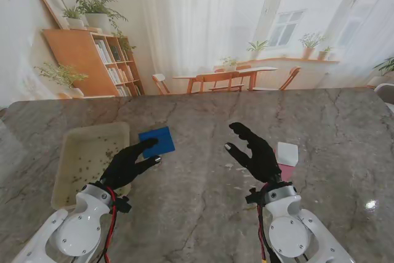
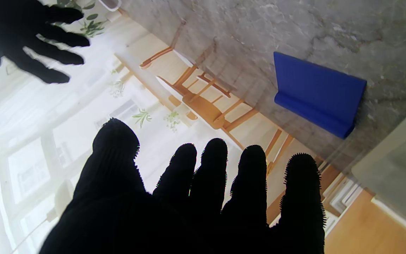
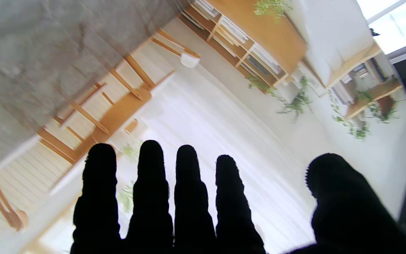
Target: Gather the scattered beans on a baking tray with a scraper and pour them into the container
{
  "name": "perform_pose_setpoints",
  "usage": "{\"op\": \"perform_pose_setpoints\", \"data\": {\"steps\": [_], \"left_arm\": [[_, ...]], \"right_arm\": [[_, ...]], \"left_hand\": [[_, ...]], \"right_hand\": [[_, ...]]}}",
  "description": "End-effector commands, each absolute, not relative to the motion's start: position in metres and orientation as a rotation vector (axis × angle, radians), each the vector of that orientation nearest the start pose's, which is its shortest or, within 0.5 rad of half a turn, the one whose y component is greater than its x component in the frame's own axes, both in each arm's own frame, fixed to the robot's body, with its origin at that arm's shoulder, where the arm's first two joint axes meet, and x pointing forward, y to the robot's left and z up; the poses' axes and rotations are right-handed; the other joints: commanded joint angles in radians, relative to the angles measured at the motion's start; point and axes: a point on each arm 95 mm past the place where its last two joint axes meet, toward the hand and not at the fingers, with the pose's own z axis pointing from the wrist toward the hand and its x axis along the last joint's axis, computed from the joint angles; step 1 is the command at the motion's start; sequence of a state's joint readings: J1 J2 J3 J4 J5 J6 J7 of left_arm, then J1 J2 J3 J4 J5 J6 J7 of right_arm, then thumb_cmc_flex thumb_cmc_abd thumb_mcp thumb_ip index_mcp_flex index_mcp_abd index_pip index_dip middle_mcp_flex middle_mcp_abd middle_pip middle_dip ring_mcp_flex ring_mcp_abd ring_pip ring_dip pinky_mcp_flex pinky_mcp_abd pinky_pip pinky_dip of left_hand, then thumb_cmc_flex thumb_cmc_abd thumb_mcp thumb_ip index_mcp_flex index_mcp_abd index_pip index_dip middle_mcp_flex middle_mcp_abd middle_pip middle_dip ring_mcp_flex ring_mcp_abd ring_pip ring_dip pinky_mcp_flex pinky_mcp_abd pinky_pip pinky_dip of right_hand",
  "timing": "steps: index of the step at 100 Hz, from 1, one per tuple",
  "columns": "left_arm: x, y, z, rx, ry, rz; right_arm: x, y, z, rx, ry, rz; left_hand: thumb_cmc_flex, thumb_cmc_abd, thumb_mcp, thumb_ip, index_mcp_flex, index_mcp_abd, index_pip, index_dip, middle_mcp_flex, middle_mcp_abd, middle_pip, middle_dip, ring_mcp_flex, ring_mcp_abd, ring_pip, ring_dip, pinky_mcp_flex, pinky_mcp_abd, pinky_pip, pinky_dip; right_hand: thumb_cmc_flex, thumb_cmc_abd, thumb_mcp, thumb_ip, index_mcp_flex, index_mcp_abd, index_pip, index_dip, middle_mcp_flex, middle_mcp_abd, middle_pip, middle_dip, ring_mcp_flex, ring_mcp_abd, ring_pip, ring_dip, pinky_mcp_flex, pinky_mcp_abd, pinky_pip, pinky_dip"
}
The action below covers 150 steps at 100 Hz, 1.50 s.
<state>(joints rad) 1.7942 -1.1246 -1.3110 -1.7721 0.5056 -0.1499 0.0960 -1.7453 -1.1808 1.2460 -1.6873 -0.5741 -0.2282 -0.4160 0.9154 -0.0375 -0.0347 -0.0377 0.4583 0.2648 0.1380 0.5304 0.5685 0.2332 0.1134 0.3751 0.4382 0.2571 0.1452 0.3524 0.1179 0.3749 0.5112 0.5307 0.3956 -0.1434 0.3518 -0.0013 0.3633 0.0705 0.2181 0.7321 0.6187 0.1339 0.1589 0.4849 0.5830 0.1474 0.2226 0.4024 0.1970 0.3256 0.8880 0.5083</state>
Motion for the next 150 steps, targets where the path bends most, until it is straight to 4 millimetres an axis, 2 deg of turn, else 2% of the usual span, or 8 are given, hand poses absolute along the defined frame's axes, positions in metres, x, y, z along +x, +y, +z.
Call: {"op": "perform_pose_setpoints", "data": {"steps": [1,37,87,120,130,141,144,150], "left_arm": [[0.340,-0.008,-0.315,-1.621,1.127,-1.993],[0.342,-0.010,-0.317,-1.632,1.147,-1.984],[0.349,-0.017,-0.321,-1.675,1.175,-1.984],[0.352,-0.020,-0.324,-1.698,1.197,-1.975],[0.352,-0.020,-0.323,-1.697,1.196,-1.972],[0.351,-0.019,-0.323,-1.695,1.196,-1.968],[0.351,-0.019,-0.323,-1.695,1.195,-1.967],[0.351,-0.019,-0.323,-1.695,1.196,-1.966]], "right_arm": [[0.349,0.015,-0.291,-1.817,-1.186,-2.902],[0.326,-0.066,-0.240,-1.686,-1.583,-3.097],[0.296,-0.181,-0.297,-2.216,-1.971,-2.462],[0.297,-0.197,-0.348,-2.342,-2.091,-2.118],[0.302,-0.197,-0.360,-2.345,-2.119,-2.061],[0.308,-0.196,-0.371,-2.347,-2.125,-2.025],[0.309,-0.196,-0.373,-2.349,-2.124,-2.018],[0.312,-0.195,-0.377,-2.349,-2.127,-2.010]], "left_hand": [[-0.004,0.033,-0.003,0.006,0.004,-0.026,0.008,0.008,-0.004,-0.023,-0.006,0.008,0.016,-0.017,0.018,0.008,-0.001,-0.001,0.020,0.031],[-0.003,0.033,-0.002,0.006,0.004,-0.025,0.008,0.008,-0.005,-0.022,-0.007,0.007,0.015,-0.017,0.017,0.008,-0.002,0.000,0.019,0.031],[-0.003,0.033,-0.002,0.006,0.023,-0.022,0.017,0.013,-0.004,-0.021,-0.007,0.006,0.016,-0.015,0.018,0.008,-0.002,0.001,0.019,0.030],[-0.002,0.033,-0.002,0.006,0.030,-0.019,0.021,0.019,-0.001,-0.020,-0.007,0.006,0.017,-0.013,0.018,0.009,-0.003,0.001,0.018,0.030],[-0.003,0.034,-0.002,0.006,0.028,-0.020,0.020,0.020,-0.001,-0.021,-0.007,0.006,0.017,-0.013,0.018,0.009,-0.003,0.000,0.018,0.030],[-0.003,0.032,-0.002,0.006,0.027,-0.020,0.020,0.021,-0.002,-0.019,-0.007,0.006,0.017,-0.012,0.018,0.009,-0.003,0.002,0.018,0.030],[-0.001,0.032,-0.002,0.006,0.028,-0.019,0.020,0.021,-0.002,-0.019,-0.007,0.006,0.016,-0.013,0.018,0.009,-0.003,0.001,0.018,0.030],[-0.003,0.033,-0.002,0.006,0.026,-0.022,0.019,0.021,-0.002,-0.021,-0.007,0.006,0.018,-0.016,0.019,0.009,-0.003,0.000,0.018,0.030]], "right_hand": [[-0.008,-0.008,0.030,-0.033,0.008,-0.011,0.000,-0.021,0.003,-0.014,0.009,0.014,0.002,-0.007,0.000,0.015,0.004,-0.007,0.011,0.019],[-0.016,-0.022,0.041,-0.036,-0.002,0.012,-0.005,-0.023,-0.009,-0.032,0.008,0.015,-0.006,-0.030,-0.001,0.010,-0.004,-0.021,-0.005,0.004],[-0.089,-0.118,0.090,-0.059,-0.145,0.133,-0.115,-0.084,-0.163,-0.017,-0.054,-0.038,-0.141,-0.048,-0.106,-0.078,-0.078,-0.037,-0.150,-0.055],[-0.096,-0.146,0.103,-0.068,-0.225,0.225,-0.255,-0.161,-0.280,0.015,-0.078,-0.082,-0.224,-0.029,-0.124,-0.134,-0.088,-0.051,-0.183,-0.060],[-0.099,-0.142,0.101,-0.070,-0.209,0.243,-0.269,-0.315,-0.310,0.026,-0.069,-0.097,-0.247,-0.022,-0.113,-0.150,-0.097,-0.056,-0.179,-0.066],[-0.101,-0.142,0.101,-0.069,-0.212,0.254,-0.272,-0.347,-0.327,0.034,-0.074,-0.101,-0.263,-0.014,-0.115,-0.153,-0.105,-0.062,-0.178,-0.069],[-0.105,-0.142,0.102,-0.070,-0.203,0.256,-0.263,-0.459,-0.335,0.037,-0.072,-0.104,-0.271,-0.014,-0.112,-0.160,-0.111,-0.064,-0.172,-0.082],[-0.109,-0.138,0.101,-0.071,-0.203,0.260,-0.263,-0.480,-0.342,0.042,-0.072,-0.104,-0.276,-0.010,-0.110,-0.159,-0.113,-0.065,-0.170,-0.084]]}}
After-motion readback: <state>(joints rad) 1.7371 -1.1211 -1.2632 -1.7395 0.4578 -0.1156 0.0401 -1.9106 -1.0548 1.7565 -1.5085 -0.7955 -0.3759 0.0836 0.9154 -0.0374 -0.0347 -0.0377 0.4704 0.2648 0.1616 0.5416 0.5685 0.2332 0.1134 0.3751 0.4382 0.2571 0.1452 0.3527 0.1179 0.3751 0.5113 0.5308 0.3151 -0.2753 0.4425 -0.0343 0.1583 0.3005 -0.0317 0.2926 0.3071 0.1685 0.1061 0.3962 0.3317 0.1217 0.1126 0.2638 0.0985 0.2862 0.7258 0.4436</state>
